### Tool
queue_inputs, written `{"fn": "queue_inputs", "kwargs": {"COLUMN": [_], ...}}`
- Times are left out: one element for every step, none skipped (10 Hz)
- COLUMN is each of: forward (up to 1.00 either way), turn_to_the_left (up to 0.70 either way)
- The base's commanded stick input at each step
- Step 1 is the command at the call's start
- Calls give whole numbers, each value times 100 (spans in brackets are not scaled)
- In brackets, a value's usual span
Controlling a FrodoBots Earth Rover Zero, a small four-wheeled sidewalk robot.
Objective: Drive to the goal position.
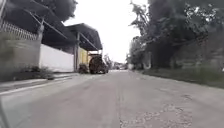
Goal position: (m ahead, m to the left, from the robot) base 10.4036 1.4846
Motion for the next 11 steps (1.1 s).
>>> {"fn": "queue_inputs", "kwargs": {"forward": [70, 70, 70, 70, 70, 70, 70, 70, 70, 70, 70], "turn_to_the_left": [0, 0, 0, 0, 0, 0, 0, 0, 0, 0, 0]}}
